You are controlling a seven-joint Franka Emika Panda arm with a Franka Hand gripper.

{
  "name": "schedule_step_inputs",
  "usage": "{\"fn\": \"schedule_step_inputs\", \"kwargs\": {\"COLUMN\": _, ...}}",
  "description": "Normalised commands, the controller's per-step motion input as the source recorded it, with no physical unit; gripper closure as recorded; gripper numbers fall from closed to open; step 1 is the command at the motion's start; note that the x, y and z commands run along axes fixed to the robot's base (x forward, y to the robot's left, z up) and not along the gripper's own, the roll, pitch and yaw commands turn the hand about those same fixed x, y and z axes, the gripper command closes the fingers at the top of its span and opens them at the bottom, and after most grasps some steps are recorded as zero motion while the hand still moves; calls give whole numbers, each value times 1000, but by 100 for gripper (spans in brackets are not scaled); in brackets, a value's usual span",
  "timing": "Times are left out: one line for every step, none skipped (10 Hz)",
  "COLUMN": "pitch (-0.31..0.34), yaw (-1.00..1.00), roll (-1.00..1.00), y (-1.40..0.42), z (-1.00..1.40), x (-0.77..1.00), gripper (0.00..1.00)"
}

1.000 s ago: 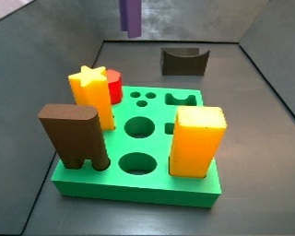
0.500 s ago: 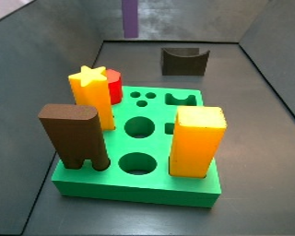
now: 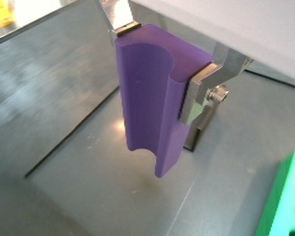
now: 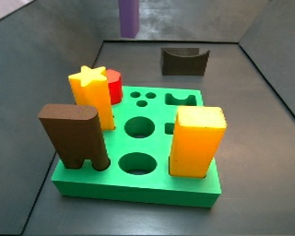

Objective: Pick up the arch object. Move up. Place the arch object on the fixture. Regrasp the arch object. Rotate the arch object. Move to above the board. Insert the arch object.
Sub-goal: Rotate the arch object.

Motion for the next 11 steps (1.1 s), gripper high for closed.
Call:
{"fn": "schedule_step_inputs", "kwargs": {"pitch": 32, "yaw": -1000, "roll": -62, "y": 17, "z": 25, "x": -26, "gripper": 100}}
{"fn": "schedule_step_inputs", "kwargs": {"pitch": 34, "yaw": -1000, "roll": -66, "y": 17, "z": 25, "x": -25, "gripper": 100}}
{"fn": "schedule_step_inputs", "kwargs": {"pitch": 41, "yaw": -1000, "roll": -79, "y": 17, "z": 26, "x": -25, "gripper": 100}}
{"fn": "schedule_step_inputs", "kwargs": {"pitch": 44, "yaw": -1000, "roll": -86, "y": 17, "z": 26, "x": -24, "gripper": 100}}
{"fn": "schedule_step_inputs", "kwargs": {"pitch": 53, "yaw": -1000, "roll": -104, "y": 17, "z": 27, "x": -23, "gripper": 100}}
{"fn": "schedule_step_inputs", "kwargs": {"pitch": 59, "yaw": -1000, "roll": -116, "y": 17, "z": 27, "x": -23, "gripper": 100}}
{"fn": "schedule_step_inputs", "kwargs": {"pitch": 22, "yaw": -1000, "roll": -44, "y": 0, "z": 0, "x": 0, "gripper": 100}}
{"fn": "schedule_step_inputs", "kwargs": {"pitch": 24, "yaw": -1000, "roll": -48, "y": 1, "z": 1, "x": 1, "gripper": 100}}
{"fn": "schedule_step_inputs", "kwargs": {"pitch": 26, "yaw": -1000, "roll": -52, "y": 3, "z": 1, "x": 1, "gripper": 100}}
{"fn": "schedule_step_inputs", "kwargs": {"pitch": 28, "yaw": -1000, "roll": -56, "y": 6, "z": 1, "x": 1, "gripper": 100}}
{"fn": "schedule_step_inputs", "kwargs": {"pitch": 31, "yaw": -1000, "roll": -62, "y": 7, "z": 1, "x": 1, "gripper": 100}}
